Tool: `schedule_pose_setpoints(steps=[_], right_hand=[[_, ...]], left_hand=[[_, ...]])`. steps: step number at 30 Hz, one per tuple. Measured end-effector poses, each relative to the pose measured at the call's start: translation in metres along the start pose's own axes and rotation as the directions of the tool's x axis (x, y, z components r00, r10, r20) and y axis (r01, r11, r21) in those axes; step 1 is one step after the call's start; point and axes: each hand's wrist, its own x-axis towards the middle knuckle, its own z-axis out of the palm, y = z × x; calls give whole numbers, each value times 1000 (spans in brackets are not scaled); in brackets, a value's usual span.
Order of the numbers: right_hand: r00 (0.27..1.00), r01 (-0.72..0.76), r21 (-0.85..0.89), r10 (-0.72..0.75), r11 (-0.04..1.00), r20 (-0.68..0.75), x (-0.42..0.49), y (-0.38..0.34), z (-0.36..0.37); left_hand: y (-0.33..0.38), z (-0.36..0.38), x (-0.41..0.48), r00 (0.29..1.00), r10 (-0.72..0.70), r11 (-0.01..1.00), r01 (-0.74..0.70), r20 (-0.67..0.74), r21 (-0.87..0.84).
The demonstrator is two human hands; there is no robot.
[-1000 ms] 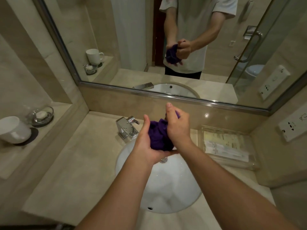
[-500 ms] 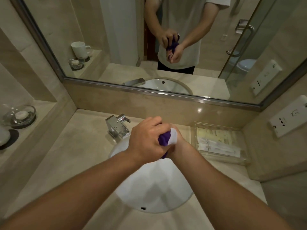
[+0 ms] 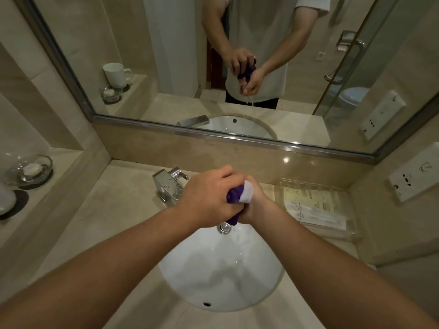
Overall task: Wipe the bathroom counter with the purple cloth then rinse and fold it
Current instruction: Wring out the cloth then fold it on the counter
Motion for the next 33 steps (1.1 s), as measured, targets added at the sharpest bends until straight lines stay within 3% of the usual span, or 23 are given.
schedule_pose_setpoints(steps=[2, 3, 6, 8, 10, 11, 13, 16, 18, 19, 22, 25, 28, 31, 33], right_hand=[[999, 41, 46, -40, 998, -14, 5, 4, -4], [995, 87, 73, -84, 993, -50, 11, 4, -8], [981, 186, 66, -182, 980, -62, 6, 2, -12], [979, 204, -13, -204, 979, -16, -5, -2, -11], [969, 235, -204, -244, 950, -22, -11, -3, -13], [956, 275, -307, -294, 911, -19, -14, -4, -15], [900, 395, -487, -434, 779, 37, -21, -5, -19], [809, 535, -701, -524, 471, 266, -39, -6, -22], [767, 571, -776, -511, 268, 388, -45, -8, -19], [754, 575, -788, -515, 219, 407, -47, -10, -17], [692, 499, -865, -624, 52, 363, -57, -24, -12], [646, 392, -911, -668, -126, 370, -78, -46, -11], [622, 362, -906, -668, -218, 409, -109, -72, -8], [633, 393, -897, -649, -201, 423, -136, -95, -6], [577, 413, -880, -682, -232, 450, -152, -110, -3]], left_hand=[[2, 3, -5, 958, -286, 944, 278, -20, -178], [5, 4, -8, 902, -431, 857, 403, -18, -321], [10, 9, -18, 681, -727, 469, 584, 86, -662], [11, 9, -19, 558, -817, 288, 616, 148, -734], [8, 4, -16, 472, -863, 181, 626, 183, -758], [6, 0, -13, 439, -874, 126, 620, 209, -774], [3, -10, -8, 451, -849, 46, 583, 276, -811], [3, -20, 3, 579, -748, 79, 563, 324, -823], [10, -26, 13, 670, -666, 169, 564, 328, -808], [14, -31, 18, 700, -631, 219, 575, 334, -788], [16, -53, 32, 728, -616, 399, 618, 302, -677], [6, -81, 42, 735, -611, 487, 642, 294, -592], [-4, -108, 55, 721, -637, 493, 653, 273, -574], [-3, -126, 65, 732, -648, 523, 627, 209, -577], [-2, -130, 69, 722, -663, 514, 631, 197, -581]])
